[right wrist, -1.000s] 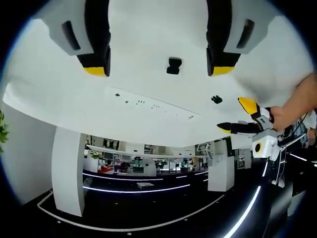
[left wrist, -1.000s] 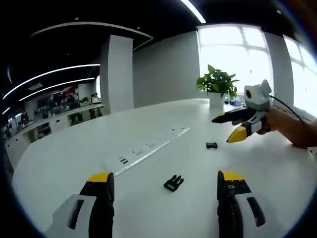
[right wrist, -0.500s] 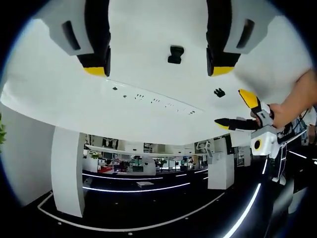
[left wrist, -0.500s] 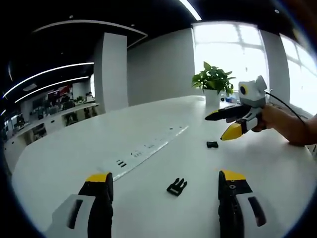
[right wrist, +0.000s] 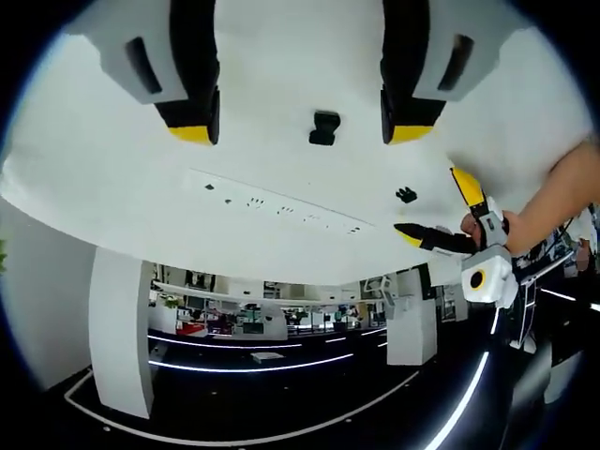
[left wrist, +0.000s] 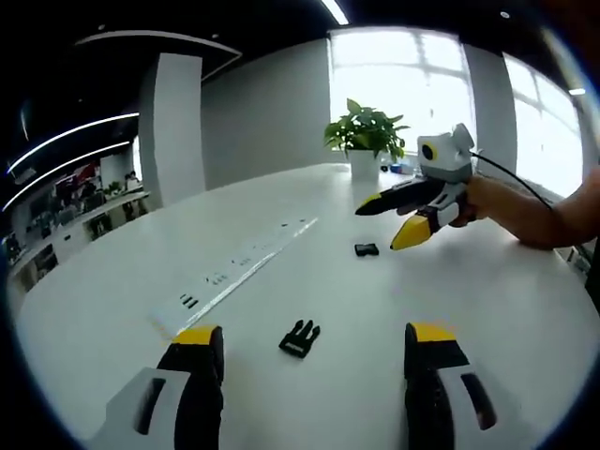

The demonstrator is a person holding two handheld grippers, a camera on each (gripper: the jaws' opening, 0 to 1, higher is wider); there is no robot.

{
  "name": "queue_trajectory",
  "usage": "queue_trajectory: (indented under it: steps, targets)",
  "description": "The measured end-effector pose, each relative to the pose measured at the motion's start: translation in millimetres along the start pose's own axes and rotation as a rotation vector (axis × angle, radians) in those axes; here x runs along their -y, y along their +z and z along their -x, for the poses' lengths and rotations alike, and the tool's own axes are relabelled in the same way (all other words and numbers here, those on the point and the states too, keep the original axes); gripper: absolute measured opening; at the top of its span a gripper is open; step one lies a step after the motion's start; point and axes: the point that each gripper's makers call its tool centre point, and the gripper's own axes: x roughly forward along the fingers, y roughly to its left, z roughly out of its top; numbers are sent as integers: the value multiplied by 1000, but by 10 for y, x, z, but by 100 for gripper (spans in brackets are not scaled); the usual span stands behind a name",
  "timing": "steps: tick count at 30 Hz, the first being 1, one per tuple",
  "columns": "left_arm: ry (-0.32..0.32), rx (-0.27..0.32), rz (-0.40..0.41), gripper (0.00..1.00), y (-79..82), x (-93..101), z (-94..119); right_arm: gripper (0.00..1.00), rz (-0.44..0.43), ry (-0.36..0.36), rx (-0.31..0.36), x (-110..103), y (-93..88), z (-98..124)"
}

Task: Snap the two parts of the plastic buckle together until the buckle closes and remains connected.

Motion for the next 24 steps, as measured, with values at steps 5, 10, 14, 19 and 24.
queue_trajectory:
  steps: [5, 10, 14, 19, 24]
  targets:
    - [-11, 3, 8, 73, -6, 1, -10, 61, 16, 21, -12, -59, -22, -9]
    - [-25, -10, 2, 66, -38, 30, -33, 52, 29, 37, -27, -92, -49, -7]
    - [-39, -7, 9, 60, -35, 66, -27, 45, 30, 49, -32, -128, -59, -9]
    - [-76, -4, 15, 53, -18, 145, -30, 44, 34, 53, -41, -145, -84, -41]
    - [-64, -21, 15, 48, -46, 131, -46, 35, 21, 46, -43, -139, -94, -51]
